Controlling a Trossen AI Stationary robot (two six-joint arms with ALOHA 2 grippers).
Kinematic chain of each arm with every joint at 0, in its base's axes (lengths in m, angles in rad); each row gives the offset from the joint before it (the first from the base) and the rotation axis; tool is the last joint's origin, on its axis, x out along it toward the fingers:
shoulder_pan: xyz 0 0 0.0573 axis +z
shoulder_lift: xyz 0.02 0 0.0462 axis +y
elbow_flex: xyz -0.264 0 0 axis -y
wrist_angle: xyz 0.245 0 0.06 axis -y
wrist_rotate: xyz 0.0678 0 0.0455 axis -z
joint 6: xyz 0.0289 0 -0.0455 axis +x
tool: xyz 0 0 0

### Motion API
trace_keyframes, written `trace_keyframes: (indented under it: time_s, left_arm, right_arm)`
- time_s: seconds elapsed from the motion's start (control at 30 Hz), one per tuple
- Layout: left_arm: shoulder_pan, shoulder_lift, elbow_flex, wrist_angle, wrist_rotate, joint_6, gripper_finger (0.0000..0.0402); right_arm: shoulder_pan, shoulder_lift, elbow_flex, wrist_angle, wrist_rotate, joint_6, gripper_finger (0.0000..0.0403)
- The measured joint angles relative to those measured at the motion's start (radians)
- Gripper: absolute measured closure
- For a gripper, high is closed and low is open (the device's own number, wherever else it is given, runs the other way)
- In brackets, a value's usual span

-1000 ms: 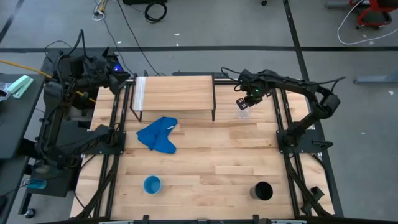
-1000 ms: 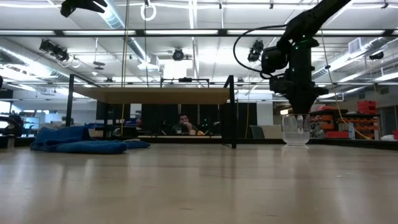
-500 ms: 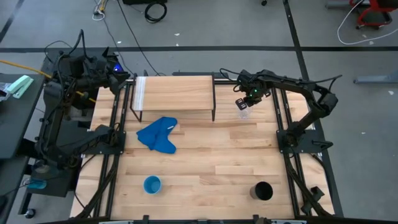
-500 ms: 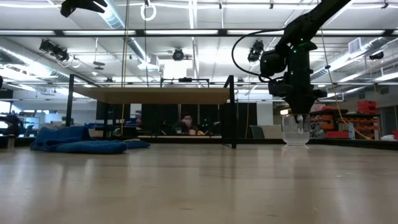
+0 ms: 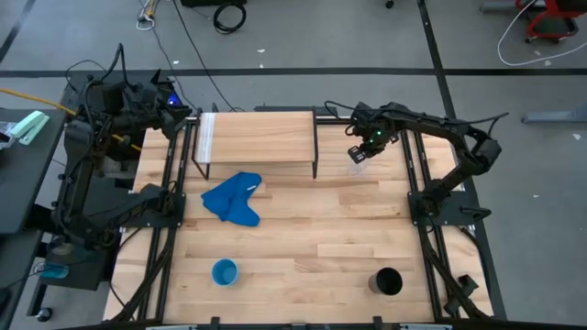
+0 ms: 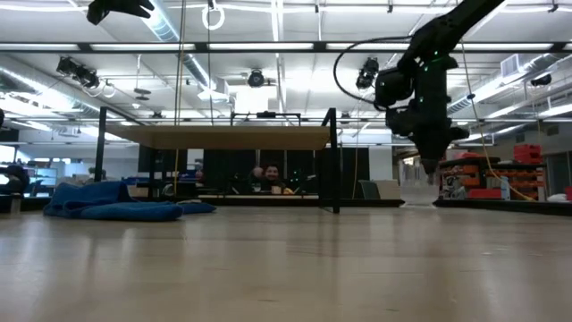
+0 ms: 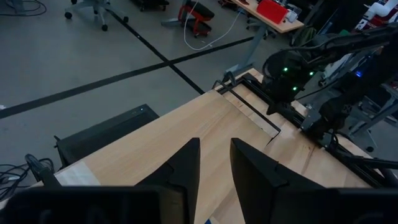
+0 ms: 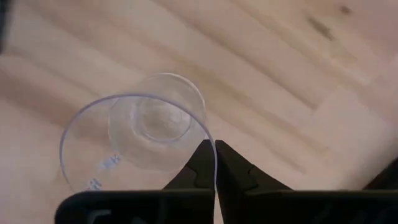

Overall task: Stack small to large cups/mugs on shelf
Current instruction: Move the transparent mug to the middle of the table

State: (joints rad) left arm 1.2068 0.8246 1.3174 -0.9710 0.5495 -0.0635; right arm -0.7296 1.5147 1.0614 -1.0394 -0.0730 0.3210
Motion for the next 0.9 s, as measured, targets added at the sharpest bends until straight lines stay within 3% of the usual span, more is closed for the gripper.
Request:
trace_keyframes:
  time_s: [0.23,0.47,0.63,0.9]
  left_arm:
    - [0.0,0.0,0.0,0.0,0.0,0.0,0.0306]
    - [0.0,0.007,0.0,0.002,0.0,0.0,0.0315]
    - [0.0,0.028,0.0,0.002,0.0,-0.001,0.0316]
    - [0.0,0.065,0.0,0.001,0.0,-0.001,0.0315]
  right_arm:
    - [0.084,-0.164,0.089,-0.181,-0.015,0.033,0.04]
    - [0.272,-0.264,0.311,-0.356,0.001,0.167,0.0401]
    - [0.415,-0.227,0.461,-0.472,0.013,0.246,0.0402]
    - [0.646,-0.053,0.651,-0.472,0.1,0.282,0.0402]
